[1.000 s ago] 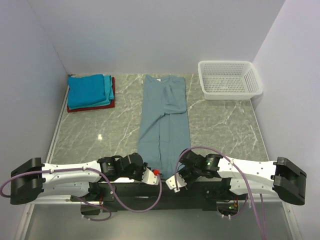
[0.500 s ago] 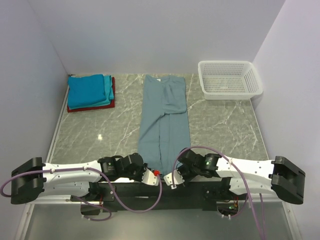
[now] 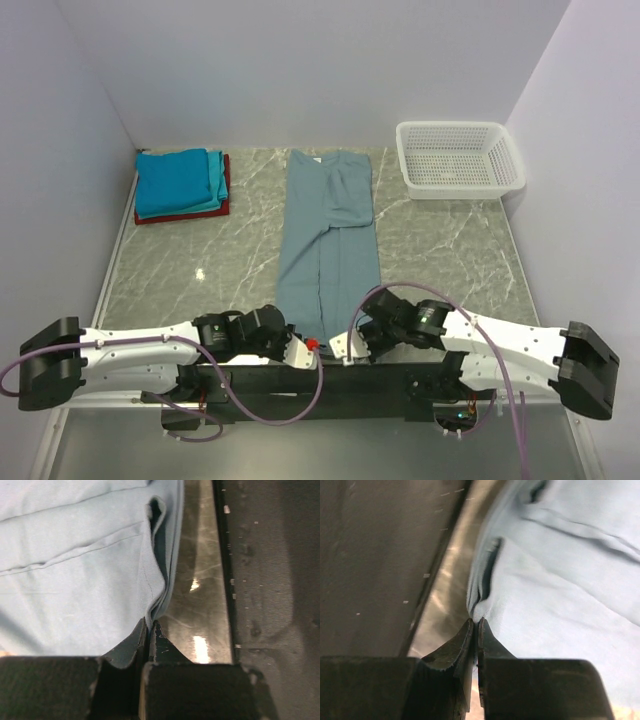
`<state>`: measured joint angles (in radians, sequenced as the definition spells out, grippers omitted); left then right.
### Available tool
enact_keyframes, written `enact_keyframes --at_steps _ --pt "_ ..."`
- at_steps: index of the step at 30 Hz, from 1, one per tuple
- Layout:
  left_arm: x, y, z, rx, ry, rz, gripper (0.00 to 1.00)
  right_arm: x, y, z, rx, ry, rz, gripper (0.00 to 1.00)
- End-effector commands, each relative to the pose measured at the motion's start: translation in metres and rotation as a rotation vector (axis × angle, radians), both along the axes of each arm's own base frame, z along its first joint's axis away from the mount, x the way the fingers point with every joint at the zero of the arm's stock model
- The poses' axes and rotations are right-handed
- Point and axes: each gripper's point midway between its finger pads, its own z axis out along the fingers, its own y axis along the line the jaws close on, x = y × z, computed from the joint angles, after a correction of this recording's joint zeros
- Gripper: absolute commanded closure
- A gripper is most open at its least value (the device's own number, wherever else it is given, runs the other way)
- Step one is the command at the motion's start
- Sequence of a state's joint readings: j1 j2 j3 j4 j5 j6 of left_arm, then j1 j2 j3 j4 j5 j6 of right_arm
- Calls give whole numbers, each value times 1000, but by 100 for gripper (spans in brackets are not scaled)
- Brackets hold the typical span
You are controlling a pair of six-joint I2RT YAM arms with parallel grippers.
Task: Fold and stack the t-shirts
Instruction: Fold the tshirt
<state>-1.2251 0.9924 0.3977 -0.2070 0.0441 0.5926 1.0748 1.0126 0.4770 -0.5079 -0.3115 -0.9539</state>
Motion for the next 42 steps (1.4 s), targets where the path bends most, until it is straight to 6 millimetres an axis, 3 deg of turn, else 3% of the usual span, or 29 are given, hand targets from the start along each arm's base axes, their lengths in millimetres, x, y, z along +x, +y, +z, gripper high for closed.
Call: enact_keyframes --at_steps 1,5,7,8,10,11,13,14,17,18,20,21,23,27,31,34,42 --pt "20 -15 30 -72 -88 20 100 16 12 37 108 12 -76 100" --pt "40 -20 44 -103 -138 46 100 48 11 67 192 -33 -169 100" --pt "62 -21 59 -152 -181 98 100 64 7 73 193 -60 -205 100" --pt "79 -17 68 -173 -209 139 100 78 4 78 198 -80 -247 100" --pt "96 -20 82 -229 -227 145 100 96 3 76 189 -89 -288 100" --pt "119 -17 93 -246 -260 186 100 111 4 85 211 -110 -320 100" --pt "139 -19 101 -262 -266 193 100 128 4 81 196 -101 -374 100" --pt "161 -16 105 -251 -279 222 100 140 6 88 208 -118 -396 100" --pt "201 -16 109 -263 -289 260 100 179 6 97 222 -158 -494 100" --pt "210 -16 109 -265 -284 271 100 194 3 91 212 -151 -539 100" --pt "232 -17 105 -260 -261 285 100 218 6 105 227 -176 -582 100" --pt "238 -18 103 -254 -255 288 100 227 7 97 212 -156 -607 100" --pt "255 -19 102 -244 -254 299 100 252 4 107 218 -185 -653 100" --pt "277 -21 104 -256 -241 307 100 285 1 98 205 -166 -718 100" --pt "298 -21 100 -260 -236 322 100 317 2 108 246 -167 -783 100" --pt "313 -20 92 -262 -222 340 100 336 2 108 258 -166 -812 100" --pt "340 -16 79 -259 -189 358 100 362 4 98 239 -158 -854 100"
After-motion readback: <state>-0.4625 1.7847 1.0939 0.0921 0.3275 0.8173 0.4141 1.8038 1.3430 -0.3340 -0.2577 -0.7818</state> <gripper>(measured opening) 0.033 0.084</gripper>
